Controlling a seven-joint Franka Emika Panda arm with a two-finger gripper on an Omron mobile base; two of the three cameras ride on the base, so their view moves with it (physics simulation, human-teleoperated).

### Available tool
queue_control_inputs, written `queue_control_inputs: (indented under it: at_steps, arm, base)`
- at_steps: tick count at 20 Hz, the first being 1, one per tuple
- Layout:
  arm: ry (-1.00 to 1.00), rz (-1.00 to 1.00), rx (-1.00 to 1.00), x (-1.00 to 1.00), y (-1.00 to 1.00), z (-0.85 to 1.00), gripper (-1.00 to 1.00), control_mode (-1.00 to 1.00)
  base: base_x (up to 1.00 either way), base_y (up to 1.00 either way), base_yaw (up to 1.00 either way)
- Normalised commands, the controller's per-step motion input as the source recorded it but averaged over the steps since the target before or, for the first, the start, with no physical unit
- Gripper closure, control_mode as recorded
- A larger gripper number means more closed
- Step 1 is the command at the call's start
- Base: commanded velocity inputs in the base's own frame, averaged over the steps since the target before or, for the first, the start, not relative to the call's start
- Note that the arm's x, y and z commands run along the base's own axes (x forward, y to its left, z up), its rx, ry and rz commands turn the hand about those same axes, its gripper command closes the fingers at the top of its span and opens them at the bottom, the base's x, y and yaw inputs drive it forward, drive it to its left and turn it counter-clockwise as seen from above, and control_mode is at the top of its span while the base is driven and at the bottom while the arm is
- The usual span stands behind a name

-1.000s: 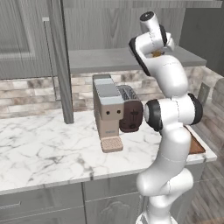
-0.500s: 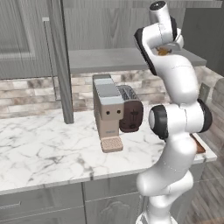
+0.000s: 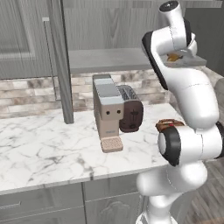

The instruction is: Open the cabinet, retrieve the rolling pin, and place it next to the meat on the cutting board to prepare for tenderizing.

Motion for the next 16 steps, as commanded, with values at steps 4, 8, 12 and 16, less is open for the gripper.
queue_control_inputs:
  at_steps: [4, 8, 12, 16]
  arm:
    - [-0.02, -0.07, 0.0, -1.0, 0.05, -0.25, 1.0, -1.0]
    - [0.0, -0.08, 0.0, -1.0, 0.09, -0.29, 1.0, -1.0]
    - [0.02, -0.06, 0.0, -0.9, 0.06, -0.36, 1.0, -1.0]
    - [0.09, -0.02, 0.0, -0.43, 0.0, -0.4, 1.0, -1.0]
  base:
    - [0.0, 0.0, 0.0]
    - [0.0, 0.0, 0.0]
    - [0.0, 0.0, 0.0]
    - [0.0, 0.0, 0.0]
